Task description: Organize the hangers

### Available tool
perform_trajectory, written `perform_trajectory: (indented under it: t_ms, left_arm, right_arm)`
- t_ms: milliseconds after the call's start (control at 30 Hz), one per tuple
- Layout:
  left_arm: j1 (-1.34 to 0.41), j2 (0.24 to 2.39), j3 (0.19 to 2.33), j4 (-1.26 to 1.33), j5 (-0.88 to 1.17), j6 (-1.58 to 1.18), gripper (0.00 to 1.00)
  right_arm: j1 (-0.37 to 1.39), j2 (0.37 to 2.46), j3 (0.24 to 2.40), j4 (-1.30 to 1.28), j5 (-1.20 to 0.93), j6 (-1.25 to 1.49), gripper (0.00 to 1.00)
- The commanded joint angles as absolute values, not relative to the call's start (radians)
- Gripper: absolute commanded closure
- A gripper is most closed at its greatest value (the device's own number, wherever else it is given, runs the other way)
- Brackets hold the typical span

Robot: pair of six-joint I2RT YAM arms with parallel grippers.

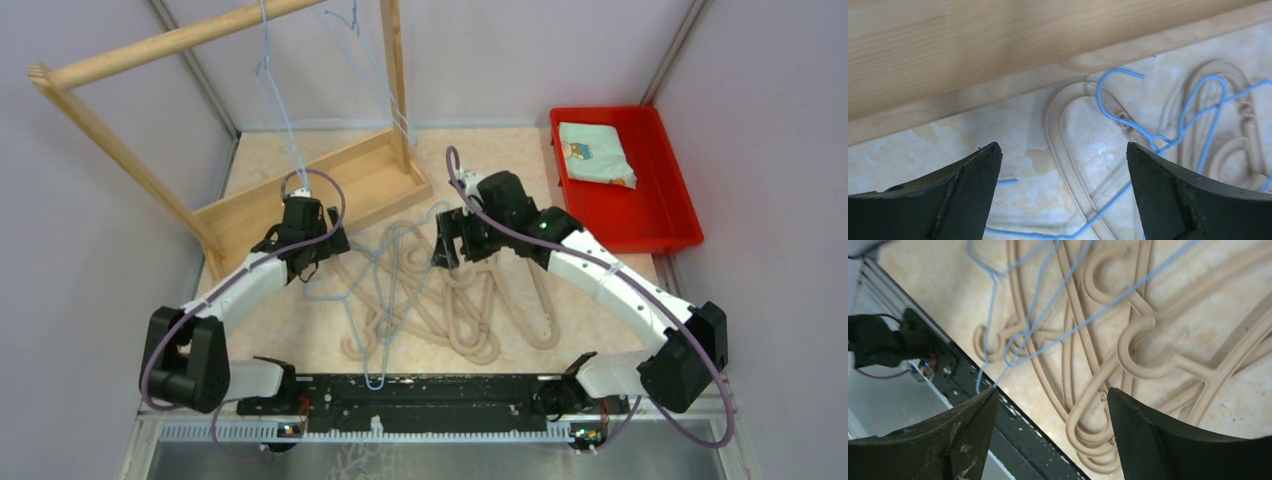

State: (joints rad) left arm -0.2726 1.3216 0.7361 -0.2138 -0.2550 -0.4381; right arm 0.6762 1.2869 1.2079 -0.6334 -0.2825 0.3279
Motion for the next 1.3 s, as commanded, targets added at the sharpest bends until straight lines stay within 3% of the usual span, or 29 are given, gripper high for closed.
perform_trajectory:
  t_ms: [0,167,500,933,1267]
  left_arm:
    - [-0.268,1.202,0.752,-0.318,-0.113,-0.492,0.00]
    - [-0.290,1.006,0.731,-0.409,0.044,-0.592,0.05]
    - [-0.451,0.790,0.534,-0.596,0.019,-0.864,0.16]
    - [-0.544,0.765,0.313,-0.468,-0.026,-1.038,0.20]
    - [-0.603,0.993,0.378,-0.384,-0.176,-1.093,0.31]
  right_arm:
    - [0.676,1.233,1.124,-0.528,-0.242,0.320,0.21]
    - [0.676,1.240,1.074,-0.521,-0.242,0.301,0.22]
    - [0.675,1.303,1.088,-0.516,-0.249,0.311,0.24]
    - [0.675,1.372,1.136,-0.604,-0.230,0.308,0.29]
    - [0.675,1.345,1.102,-0.609,-0.231,0.310,0.29]
